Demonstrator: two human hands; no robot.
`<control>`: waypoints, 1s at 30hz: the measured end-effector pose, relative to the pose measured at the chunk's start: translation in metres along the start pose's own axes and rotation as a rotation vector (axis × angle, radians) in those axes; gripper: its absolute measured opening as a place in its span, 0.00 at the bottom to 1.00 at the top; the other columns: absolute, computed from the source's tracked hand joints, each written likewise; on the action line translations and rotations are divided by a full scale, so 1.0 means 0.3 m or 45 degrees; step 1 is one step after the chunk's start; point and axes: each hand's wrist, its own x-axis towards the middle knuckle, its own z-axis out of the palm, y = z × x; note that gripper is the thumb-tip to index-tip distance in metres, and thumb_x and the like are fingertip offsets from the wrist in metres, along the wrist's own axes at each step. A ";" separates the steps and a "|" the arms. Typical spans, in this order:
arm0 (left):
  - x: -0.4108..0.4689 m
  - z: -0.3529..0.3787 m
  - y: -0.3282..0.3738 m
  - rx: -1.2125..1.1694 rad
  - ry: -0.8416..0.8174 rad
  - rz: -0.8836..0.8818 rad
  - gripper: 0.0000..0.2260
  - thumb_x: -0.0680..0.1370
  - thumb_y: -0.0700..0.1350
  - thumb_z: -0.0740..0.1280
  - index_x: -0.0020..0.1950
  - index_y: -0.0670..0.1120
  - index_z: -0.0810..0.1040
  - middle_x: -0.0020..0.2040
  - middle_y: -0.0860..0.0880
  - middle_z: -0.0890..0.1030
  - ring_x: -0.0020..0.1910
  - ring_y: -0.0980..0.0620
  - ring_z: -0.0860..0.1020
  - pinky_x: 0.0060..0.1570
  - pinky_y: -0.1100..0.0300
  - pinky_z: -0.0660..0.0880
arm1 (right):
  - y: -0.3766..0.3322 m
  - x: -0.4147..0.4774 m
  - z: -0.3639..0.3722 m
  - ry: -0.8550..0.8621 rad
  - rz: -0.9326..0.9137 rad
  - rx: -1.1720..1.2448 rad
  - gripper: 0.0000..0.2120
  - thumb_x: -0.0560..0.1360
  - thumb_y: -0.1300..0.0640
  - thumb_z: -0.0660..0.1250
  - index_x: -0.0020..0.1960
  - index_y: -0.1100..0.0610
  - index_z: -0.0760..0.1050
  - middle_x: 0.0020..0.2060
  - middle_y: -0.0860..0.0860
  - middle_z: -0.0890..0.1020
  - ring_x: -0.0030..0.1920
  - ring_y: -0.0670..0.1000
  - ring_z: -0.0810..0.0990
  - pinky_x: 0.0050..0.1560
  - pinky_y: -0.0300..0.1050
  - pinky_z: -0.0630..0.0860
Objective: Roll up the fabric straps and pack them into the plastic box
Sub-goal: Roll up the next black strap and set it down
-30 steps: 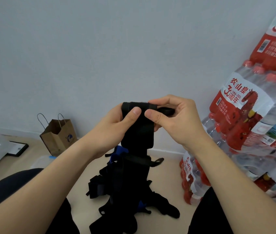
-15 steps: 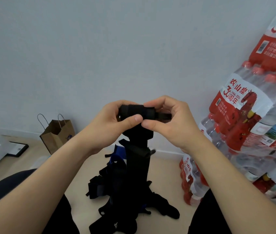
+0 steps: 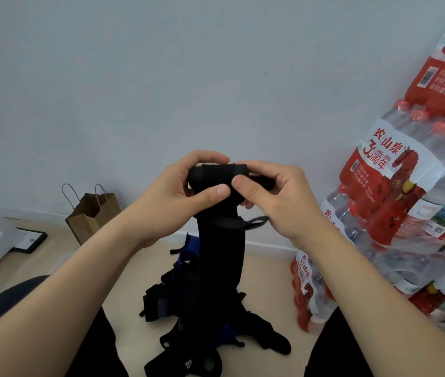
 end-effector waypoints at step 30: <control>0.005 0.013 0.006 0.119 0.050 0.184 0.13 0.82 0.43 0.75 0.66 0.49 0.82 0.58 0.51 0.85 0.59 0.51 0.84 0.54 0.62 0.81 | -0.014 -0.010 0.076 0.243 0.449 0.279 0.22 0.74 0.66 0.81 0.63 0.52 0.79 0.50 0.56 0.90 0.52 0.53 0.90 0.49 0.48 0.88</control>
